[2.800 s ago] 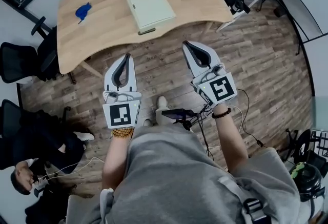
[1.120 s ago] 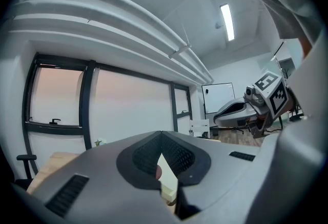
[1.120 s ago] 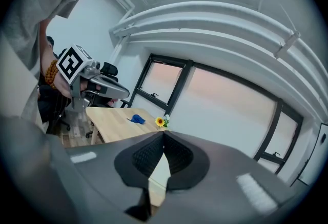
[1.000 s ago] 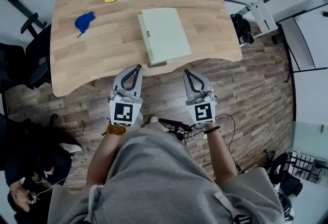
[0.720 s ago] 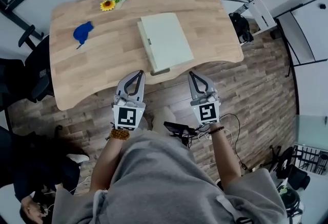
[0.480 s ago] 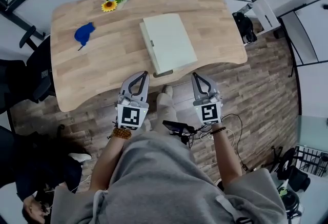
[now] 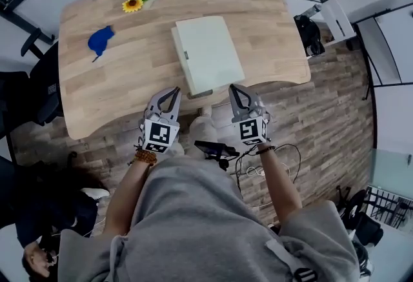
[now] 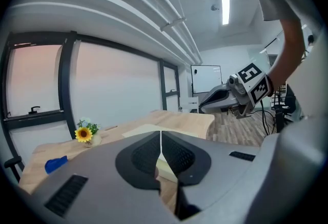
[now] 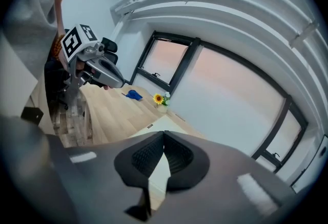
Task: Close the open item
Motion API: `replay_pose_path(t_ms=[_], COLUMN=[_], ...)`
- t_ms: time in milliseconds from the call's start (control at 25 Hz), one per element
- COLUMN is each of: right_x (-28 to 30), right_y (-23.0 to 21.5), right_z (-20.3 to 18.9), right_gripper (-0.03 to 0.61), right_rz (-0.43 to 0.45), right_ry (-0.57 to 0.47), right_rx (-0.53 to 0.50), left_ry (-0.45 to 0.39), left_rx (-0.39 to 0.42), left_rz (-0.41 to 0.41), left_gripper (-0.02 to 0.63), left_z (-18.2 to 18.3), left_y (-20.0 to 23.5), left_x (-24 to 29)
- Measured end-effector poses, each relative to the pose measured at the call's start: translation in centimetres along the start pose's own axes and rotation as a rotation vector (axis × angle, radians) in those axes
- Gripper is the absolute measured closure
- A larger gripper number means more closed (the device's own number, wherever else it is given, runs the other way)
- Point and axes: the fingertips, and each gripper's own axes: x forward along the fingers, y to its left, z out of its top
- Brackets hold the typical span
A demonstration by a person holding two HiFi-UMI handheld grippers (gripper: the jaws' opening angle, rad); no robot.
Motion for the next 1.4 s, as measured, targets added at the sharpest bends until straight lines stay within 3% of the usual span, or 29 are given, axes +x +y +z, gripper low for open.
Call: replay_pose_path(t_ms=[200, 280, 520, 760, 1080, 1400], right_x=[2.6, 3.4, 5.1, 6.4, 8.0, 9.6], right_y=[2.1, 3.4, 6.2, 7.9, 9.3, 11.6], right_z=[-2.6, -3.9, -7.1, -8.6, -10.4, -10.0], right_gripper=[0.566, 0.517, 0.448, 0.417, 0.396, 0.402], right_rz=[0.114, 0.17, 0.292, 0.345, 0.388, 0.406], right_ry=[0.03, 0.047, 0.093, 0.108, 0.125, 0.088], right_rx=[-0.116, -0.17, -0.313, -0.409, -0.462, -0.55], left_ry=[0.101, 0.136, 0.228, 0.327, 0.393, 0.423], left_rx=[0.016, 0.009, 0.004, 0.003, -0.024, -0.072], left_rz=[-0.051, -0.071, -0.124, -0.166, -0.183, -0.16], left_gripper=[0.58, 0.552, 0.48, 0.448, 0.416, 0.416], left_z=[-3.9, -5.3, -9.1, -13.0, -14.8, -16.2], left_y=[-1.3, -1.9, -3.5, -4.4, -5.6, -5.4], left_x=[2.1, 2.8, 4.6, 6.4, 8.6, 7.4])
